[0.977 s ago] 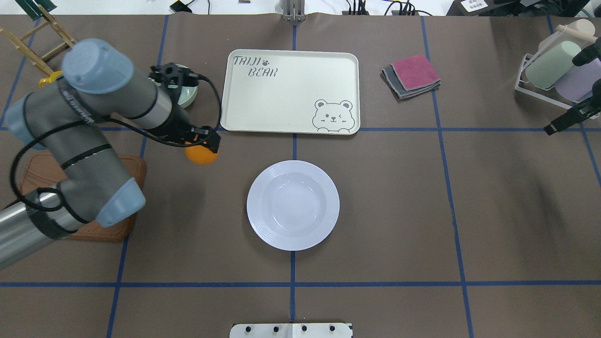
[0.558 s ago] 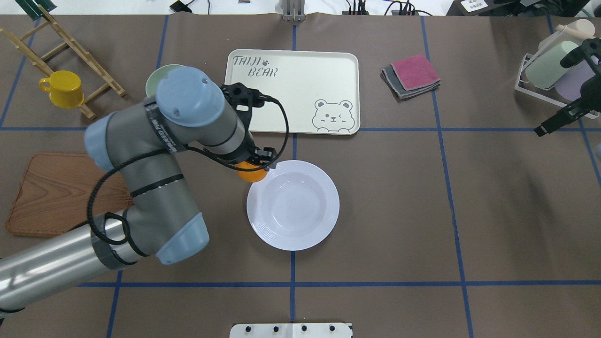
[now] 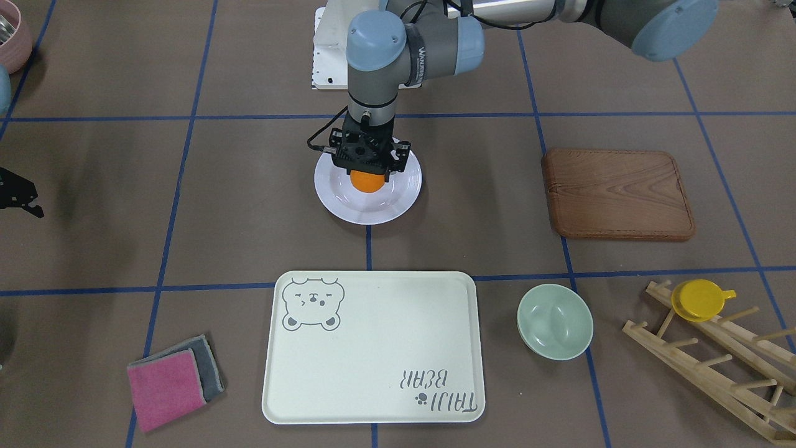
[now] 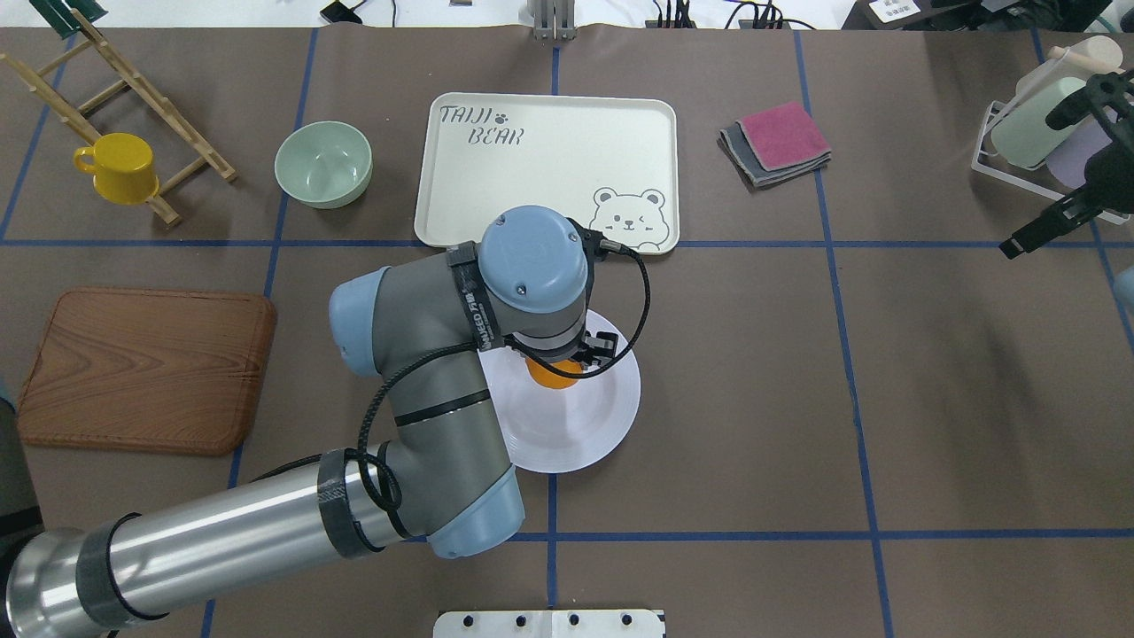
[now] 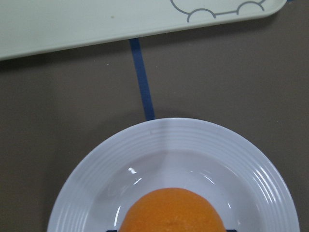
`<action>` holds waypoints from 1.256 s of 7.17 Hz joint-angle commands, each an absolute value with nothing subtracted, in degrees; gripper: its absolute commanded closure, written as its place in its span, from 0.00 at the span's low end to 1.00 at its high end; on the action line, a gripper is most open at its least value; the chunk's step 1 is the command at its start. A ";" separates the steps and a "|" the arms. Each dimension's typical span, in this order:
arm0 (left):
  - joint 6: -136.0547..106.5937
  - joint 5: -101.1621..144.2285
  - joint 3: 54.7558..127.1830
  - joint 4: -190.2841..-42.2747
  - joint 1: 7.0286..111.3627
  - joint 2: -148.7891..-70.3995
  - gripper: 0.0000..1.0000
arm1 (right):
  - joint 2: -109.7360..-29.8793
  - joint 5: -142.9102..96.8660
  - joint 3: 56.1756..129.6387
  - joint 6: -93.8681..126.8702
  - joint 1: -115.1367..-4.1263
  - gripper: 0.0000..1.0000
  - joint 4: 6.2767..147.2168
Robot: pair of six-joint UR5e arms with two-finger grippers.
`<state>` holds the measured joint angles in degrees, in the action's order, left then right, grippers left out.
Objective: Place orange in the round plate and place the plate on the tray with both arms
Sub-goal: 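Carry the orange with the left gripper over the white plate, then lower the orange onto the plate and open the left gripper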
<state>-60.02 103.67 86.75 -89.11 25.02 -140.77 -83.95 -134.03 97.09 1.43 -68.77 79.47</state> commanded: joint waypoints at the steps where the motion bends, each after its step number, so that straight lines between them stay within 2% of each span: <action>1: -60.20 102.74 84.73 -88.86 24.17 -141.07 1.00 | -83.94 -134.03 97.03 1.41 -68.73 0.00 79.45; 3: -60.21 102.74 84.64 -88.94 22.68 -140.01 1.00 | -83.94 -133.95 96.68 1.41 -68.73 0.00 79.54; 4: -60.21 102.92 84.55 -89.03 22.68 -140.18 0.89 | -83.94 -134.03 96.77 1.41 -68.73 0.00 79.54; 5: -60.21 102.92 84.55 -88.95 22.68 -140.27 0.74 | -83.94 -134.03 96.68 1.41 -68.64 0.00 79.54; 6: -60.12 102.83 84.55 -89.03 22.68 -140.10 0.28 | -83.94 -134.03 96.68 1.41 -68.64 0.00 79.54; 7: -60.12 102.83 84.64 -88.95 22.68 -140.10 0.01 | -83.94 -134.03 96.68 1.49 -68.47 0.00 79.54; 9: -60.21 102.75 85.43 -88.95 22.85 -140.01 0.01 | -83.76 -133.95 96.77 2.54 -67.59 0.00 79.54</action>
<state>-60.17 102.81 84.99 -88.95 22.74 -140.08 -83.85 -134.02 96.69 1.72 -68.15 79.54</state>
